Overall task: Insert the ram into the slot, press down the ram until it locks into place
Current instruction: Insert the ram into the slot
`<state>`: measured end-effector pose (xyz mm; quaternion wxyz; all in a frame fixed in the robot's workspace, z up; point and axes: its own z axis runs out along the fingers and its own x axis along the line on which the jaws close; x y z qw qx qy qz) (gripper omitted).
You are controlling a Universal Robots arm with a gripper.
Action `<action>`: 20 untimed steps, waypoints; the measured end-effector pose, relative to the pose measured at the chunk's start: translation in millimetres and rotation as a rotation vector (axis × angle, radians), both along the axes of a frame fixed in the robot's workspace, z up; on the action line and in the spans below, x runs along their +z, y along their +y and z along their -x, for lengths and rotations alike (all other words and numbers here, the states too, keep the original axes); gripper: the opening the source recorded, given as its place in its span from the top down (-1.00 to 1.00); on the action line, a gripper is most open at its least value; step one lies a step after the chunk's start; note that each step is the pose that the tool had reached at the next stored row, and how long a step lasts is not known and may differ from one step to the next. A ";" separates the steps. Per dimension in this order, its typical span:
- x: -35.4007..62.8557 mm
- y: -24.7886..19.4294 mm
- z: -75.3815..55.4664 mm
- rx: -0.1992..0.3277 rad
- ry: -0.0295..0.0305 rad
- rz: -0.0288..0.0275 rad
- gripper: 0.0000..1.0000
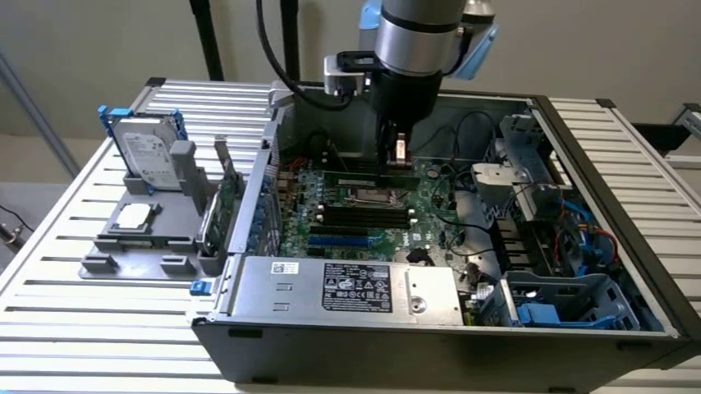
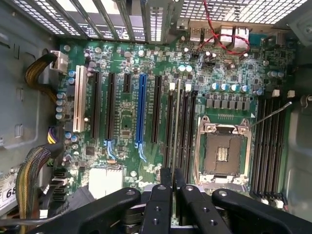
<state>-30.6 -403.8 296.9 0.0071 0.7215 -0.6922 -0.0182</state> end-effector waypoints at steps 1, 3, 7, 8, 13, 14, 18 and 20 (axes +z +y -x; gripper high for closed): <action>-1.8 0.0 0.1 0.001 -0.0006 0.0001 0.73; -5.5 0.0 0.1 0.002 -0.0011 0.0001 0.73; -12.8 0.0 0.1 0.005 -0.0012 0.0002 0.73; -14.6 0.0 0.1 0.005 -0.0012 0.0003 0.73; -23.7 0.0 0.1 0.005 -0.0012 0.0005 0.73; -25.5 0.0 0.1 0.005 -0.0011 0.0006 0.73; -32.8 0.0 0.1 0.005 -0.0011 0.0010 0.73; -36.5 0.0 0.1 0.005 -0.0012 0.0012 0.73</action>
